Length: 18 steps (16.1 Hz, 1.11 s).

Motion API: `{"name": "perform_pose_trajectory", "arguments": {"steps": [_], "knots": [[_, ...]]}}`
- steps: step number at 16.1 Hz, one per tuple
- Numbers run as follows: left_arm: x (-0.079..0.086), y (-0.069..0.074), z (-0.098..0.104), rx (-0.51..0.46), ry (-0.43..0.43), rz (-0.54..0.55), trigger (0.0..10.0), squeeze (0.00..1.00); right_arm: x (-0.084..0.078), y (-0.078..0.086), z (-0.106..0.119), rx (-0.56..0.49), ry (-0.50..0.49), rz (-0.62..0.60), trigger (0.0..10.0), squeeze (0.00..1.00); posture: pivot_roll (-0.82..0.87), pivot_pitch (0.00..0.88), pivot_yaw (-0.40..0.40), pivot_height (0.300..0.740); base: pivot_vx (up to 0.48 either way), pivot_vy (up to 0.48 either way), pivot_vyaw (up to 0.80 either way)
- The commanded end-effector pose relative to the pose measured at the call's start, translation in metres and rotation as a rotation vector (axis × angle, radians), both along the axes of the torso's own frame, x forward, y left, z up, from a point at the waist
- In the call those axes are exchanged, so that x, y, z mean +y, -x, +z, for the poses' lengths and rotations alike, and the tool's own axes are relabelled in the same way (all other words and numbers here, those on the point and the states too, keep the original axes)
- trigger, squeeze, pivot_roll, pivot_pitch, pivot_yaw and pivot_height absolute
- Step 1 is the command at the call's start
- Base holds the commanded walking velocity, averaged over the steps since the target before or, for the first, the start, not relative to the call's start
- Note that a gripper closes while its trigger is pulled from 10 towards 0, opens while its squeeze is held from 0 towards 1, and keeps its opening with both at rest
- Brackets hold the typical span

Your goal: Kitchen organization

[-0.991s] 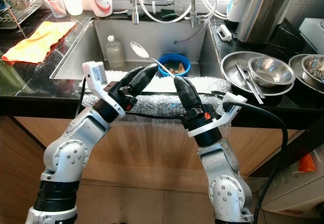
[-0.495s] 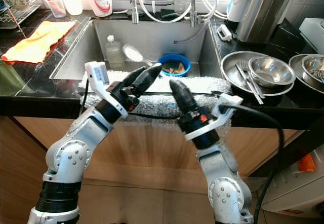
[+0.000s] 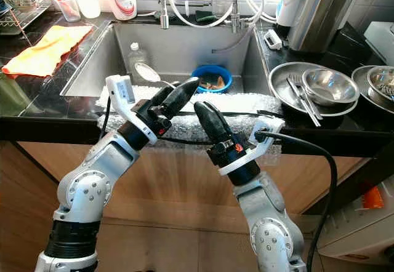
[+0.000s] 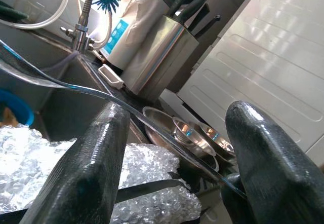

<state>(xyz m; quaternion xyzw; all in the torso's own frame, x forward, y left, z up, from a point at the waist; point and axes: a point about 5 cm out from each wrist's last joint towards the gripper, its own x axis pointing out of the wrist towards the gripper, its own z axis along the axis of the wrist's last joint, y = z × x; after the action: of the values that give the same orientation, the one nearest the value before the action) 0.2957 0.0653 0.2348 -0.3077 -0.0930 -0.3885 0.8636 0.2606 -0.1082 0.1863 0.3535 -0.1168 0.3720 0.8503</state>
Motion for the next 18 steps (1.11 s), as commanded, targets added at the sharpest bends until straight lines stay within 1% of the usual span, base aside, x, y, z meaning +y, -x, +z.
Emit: {"name": "perform_pose_trajectory", "arguments": {"steps": [1, 2, 3, 6, 11, 15, 17, 18], "knots": [[-0.001, 0.001, 0.001, 0.0, 0.002, -0.009, 10.0, 0.0, 0.002, 0.004, 0.002, -0.017, 0.017, 0.015, 10.0, 0.0, -0.01, 0.102, 0.007, 0.74, 0.0, 0.0, 0.0], [0.002, 0.0, 0.003, 0.003, 0.023, 0.004, 2.5, 0.0, 0.004, 0.004, 0.001, -0.017, 0.024, 0.02, 10.0, 0.0, -0.01, 0.102, 0.006, 0.74, 0.0, 0.0, 0.0], [0.002, 0.0, 0.004, 0.002, 0.025, 0.007, 0.0, 0.0, 0.004, 0.004, 0.001, -0.017, 0.027, 0.022, 10.0, 0.0, -0.01, 0.102, 0.006, 0.74, 0.0, 0.0, 0.0], [0.001, 0.002, 0.004, -0.009, 0.007, -0.011, 0.0, 0.0, 0.005, 0.004, 0.0, -0.018, 0.045, 0.024, 10.0, 0.0, -0.01, 0.101, 0.007, 0.74, 0.0, 0.0, 0.0], [0.0, 0.002, 0.008, -0.019, 0.025, -0.014, 0.0, 0.0, 0.006, 0.004, -0.002, -0.013, 0.063, 0.023, 10.0, 0.0, -0.01, 0.101, 0.005, 0.74, 0.0, 0.0, 0.0], [0.008, -0.002, 0.018, 0.006, 0.164, -0.013, 0.0, 0.0, 0.007, 0.004, -0.005, -0.012, 0.077, 0.027, 10.0, 0.0, -0.01, 0.102, 0.006, 0.74, 0.0, 0.0, 0.0], [0.014, -0.003, 0.024, 0.017, 0.257, -0.021, 0.0, 0.0, 0.007, 0.004, -0.006, -0.009, 0.082, 0.026, 10.0, 0.0, 0.0, 0.102, 0.008, 0.74, 0.0, 0.0, 0.0], [0.016, -0.003, 0.025, 0.022, 0.277, -0.023, 0.0, 0.0, 0.007, 0.004, -0.007, -0.006, 0.085, 0.024, 10.0, 0.0, -0.01, 0.102, 0.009, 0.74, 0.0, 0.0, 0.0]]}}
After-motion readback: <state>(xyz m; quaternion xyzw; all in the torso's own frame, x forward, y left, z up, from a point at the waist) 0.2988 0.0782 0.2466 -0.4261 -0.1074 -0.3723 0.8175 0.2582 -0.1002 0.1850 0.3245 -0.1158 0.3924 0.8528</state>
